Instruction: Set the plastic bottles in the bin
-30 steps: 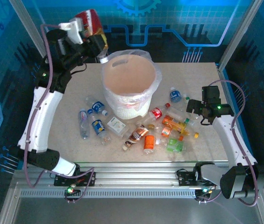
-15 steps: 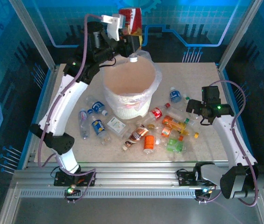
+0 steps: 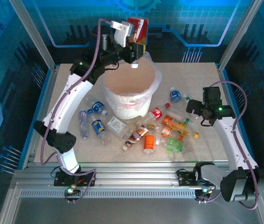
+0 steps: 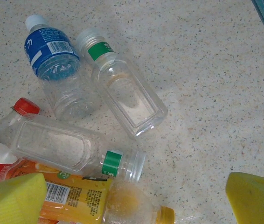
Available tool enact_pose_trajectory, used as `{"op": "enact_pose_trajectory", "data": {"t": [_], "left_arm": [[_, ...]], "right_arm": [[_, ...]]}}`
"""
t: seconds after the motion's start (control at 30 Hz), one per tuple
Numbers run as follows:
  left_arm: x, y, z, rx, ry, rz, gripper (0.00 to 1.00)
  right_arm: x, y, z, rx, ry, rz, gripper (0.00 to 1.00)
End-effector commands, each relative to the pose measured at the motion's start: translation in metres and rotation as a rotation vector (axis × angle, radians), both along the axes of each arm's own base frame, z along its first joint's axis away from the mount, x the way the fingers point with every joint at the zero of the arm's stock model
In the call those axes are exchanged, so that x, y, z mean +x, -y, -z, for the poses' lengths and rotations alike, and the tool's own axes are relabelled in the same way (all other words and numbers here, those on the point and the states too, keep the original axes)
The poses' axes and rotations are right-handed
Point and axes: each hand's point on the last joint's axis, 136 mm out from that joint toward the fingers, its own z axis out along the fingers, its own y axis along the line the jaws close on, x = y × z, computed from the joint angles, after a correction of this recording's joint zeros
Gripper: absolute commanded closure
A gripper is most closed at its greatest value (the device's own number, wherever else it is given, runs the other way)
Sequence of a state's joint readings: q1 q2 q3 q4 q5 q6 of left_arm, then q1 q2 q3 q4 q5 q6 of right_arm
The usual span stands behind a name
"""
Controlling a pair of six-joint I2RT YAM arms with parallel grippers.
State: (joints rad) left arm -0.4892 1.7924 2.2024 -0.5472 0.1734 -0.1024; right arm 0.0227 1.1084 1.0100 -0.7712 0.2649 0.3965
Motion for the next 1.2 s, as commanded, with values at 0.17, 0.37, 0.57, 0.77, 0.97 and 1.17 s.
{"op": "enact_pose_trajectory", "data": {"t": [0.17,0.37,0.57,0.77,0.97,1.17], "left_arm": [[0.008,-0.01,0.07,0.184,-0.062,-0.049,0.77],[0.012,-0.016,0.115,0.301,-0.131,-0.061,0.74],[0.014,-0.018,0.158,0.402,-0.189,-0.046,0.69],[0.017,-0.023,0.195,0.479,-0.246,-0.052,0.62],[0.026,-0.026,0.224,0.538,-0.289,-0.064,0.6],[0.033,-0.025,0.237,0.568,-0.303,-0.074,0.35]], "right_arm": [[-0.009,0.005,-0.001,0.006,-0.009,0.02,0.0],[-0.009,0.007,0.001,0.006,-0.015,0.025,0.0],[-0.011,0.012,0.004,0.011,-0.031,0.041,0.0],[-0.011,0.02,0.013,0.051,-0.066,0.065,0.0],[-0.002,0.025,0.031,0.089,-0.139,0.042,0.0],[0.005,0.034,0.049,0.109,-0.19,0.053,0.0]]}}
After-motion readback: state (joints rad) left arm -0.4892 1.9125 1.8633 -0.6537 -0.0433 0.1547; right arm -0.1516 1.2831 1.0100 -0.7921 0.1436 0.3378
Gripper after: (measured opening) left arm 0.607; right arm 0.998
